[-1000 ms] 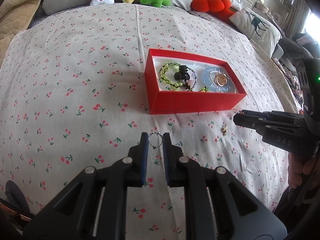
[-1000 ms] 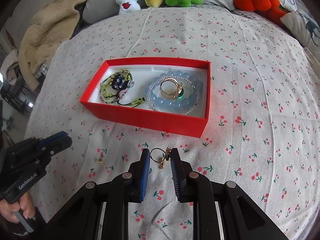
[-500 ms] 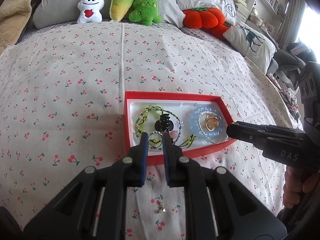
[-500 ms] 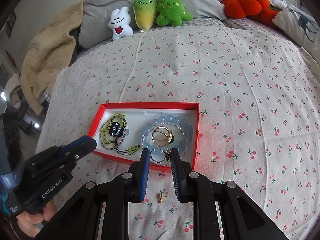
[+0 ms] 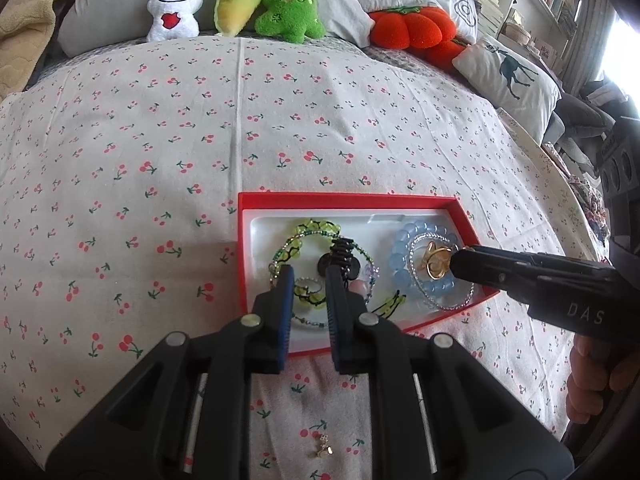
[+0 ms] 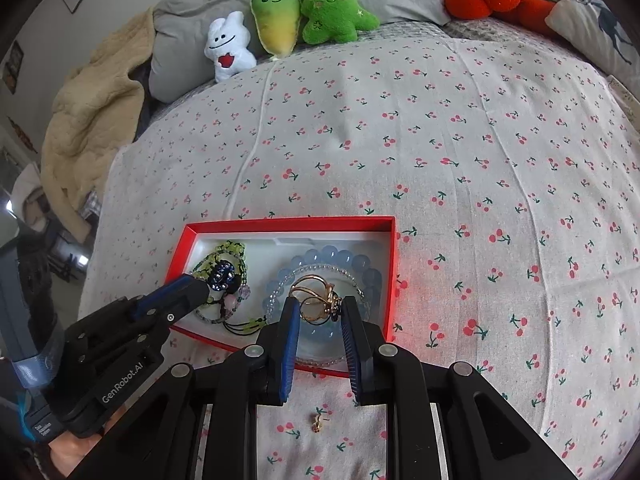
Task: Organize jewelry
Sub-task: 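Carry both rings over the red box and lower them inside, then open both grippers to drop the rings into the box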
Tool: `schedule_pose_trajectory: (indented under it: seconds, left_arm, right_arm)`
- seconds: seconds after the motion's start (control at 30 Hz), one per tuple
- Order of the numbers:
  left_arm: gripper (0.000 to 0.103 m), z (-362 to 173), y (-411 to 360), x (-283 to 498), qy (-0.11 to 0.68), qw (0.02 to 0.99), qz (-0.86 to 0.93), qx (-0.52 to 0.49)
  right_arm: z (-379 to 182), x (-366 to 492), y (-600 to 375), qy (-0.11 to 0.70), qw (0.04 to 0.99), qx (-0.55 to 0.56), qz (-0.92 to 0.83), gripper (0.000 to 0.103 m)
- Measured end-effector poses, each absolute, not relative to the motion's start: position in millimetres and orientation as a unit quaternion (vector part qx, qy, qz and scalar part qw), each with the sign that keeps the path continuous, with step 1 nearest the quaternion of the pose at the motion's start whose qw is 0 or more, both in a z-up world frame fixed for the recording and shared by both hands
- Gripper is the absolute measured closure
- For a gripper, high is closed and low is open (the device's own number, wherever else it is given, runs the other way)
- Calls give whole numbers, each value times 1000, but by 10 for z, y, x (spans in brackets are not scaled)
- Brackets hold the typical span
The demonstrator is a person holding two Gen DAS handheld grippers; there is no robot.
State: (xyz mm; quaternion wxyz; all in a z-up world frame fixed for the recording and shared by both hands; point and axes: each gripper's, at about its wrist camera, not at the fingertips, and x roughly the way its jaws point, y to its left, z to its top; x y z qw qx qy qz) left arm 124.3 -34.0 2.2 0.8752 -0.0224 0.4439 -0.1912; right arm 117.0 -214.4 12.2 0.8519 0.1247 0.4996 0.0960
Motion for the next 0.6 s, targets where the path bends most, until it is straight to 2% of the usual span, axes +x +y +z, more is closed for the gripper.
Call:
schedule_pose_trajectory:
  seconds: [0.17, 0.2, 0.27, 0.3, 0.33, 0.47, 0.53, 0.6]
  left_arm:
    - [71, 118, -373, 1130, 441, 876, -195, -4]
    - [64, 144, -369, 1098, 439, 877, -195, -1]
    - [53, 190, -341, 1027, 435, 881, -188, 2]
    - [48, 207, -317, 991, 433, 882, -185, 1]
    - [46, 217, -298, 955, 434, 882, -182, 0]
    - [37, 197, -255, 812, 449, 878, -165, 8]
    - [32, 174, -238, 732, 456, 876, -157, 18]
    - [22, 153, -215, 650, 461, 875, -148, 23]
  right_arm:
    - [150, 1142, -2161, 496, 854, 121, 98, 78]
    - [165, 1127, -2171, 494, 855, 122, 98, 75]
    - [209, 1089, -2184, 489, 859, 117, 97, 66]
    - [235, 1063, -2193, 487, 861, 116, 95, 54]
    - [264, 1029, -2204, 483, 863, 116, 94, 49]
    - [368, 887, -2230, 472, 869, 110, 97, 49]
    - [378, 812, -2248, 471, 871, 102, 93, 44]
    - [362, 744, -2262, 475, 870, 95, 86, 39]
